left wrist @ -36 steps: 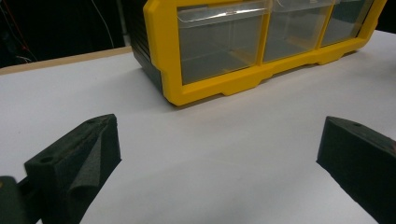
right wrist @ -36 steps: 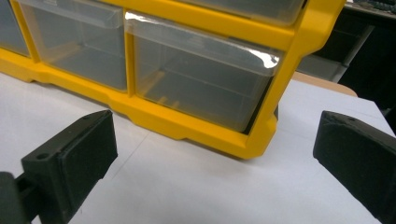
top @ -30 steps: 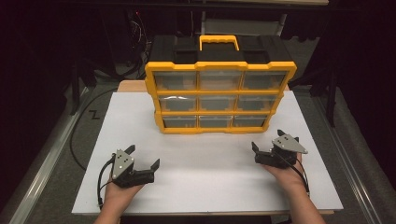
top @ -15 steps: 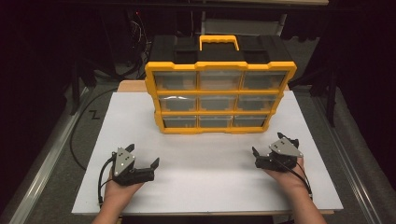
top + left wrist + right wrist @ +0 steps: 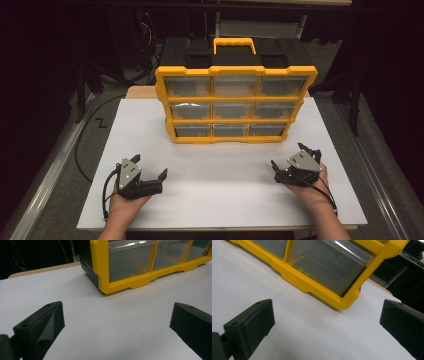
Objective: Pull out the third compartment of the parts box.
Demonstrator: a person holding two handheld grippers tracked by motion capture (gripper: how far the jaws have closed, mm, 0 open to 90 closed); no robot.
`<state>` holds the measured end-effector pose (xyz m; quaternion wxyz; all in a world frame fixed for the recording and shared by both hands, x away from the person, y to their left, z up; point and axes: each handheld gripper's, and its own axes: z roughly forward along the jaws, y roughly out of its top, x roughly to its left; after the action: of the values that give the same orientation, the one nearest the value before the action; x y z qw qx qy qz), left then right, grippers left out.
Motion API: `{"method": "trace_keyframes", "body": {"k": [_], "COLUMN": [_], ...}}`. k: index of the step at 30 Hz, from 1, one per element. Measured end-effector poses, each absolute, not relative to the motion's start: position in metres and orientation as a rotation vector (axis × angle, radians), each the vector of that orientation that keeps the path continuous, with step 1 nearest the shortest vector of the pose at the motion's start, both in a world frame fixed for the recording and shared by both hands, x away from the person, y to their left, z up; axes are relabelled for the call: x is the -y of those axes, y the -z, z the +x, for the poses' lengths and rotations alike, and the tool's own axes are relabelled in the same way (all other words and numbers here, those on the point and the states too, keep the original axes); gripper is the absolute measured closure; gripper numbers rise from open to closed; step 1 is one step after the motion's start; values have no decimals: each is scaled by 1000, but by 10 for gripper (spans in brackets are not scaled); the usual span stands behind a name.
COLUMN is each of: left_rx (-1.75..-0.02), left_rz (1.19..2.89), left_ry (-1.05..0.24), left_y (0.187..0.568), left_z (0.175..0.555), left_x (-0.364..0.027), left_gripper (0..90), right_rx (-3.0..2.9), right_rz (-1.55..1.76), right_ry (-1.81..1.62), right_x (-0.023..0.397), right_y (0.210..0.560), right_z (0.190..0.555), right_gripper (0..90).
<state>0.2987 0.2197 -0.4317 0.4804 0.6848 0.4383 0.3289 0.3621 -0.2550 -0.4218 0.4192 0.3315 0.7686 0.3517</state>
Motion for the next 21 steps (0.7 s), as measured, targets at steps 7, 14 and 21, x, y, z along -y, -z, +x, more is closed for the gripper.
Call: {"method": "trace_keyframes", "body": {"k": [7,14,21], "left_rx": [-1084,-1092,-1094], "left_rz": [1666,1667,1655], "left_ry": [-805,-800,-805], "left_y": [432,433,431], "left_z": [298,298,296], "left_x": [-222,-223,-223], "left_gripper": [5,5,5], "right_rx": [-1949,-1958,-1957], "right_rz": [800,733,644], "right_ry": [-855,-787,-691], "right_x": [258,254,249], "right_y": [423,425,427], "right_z": [362,360,358], "right_gripper": [9,9,9]}}
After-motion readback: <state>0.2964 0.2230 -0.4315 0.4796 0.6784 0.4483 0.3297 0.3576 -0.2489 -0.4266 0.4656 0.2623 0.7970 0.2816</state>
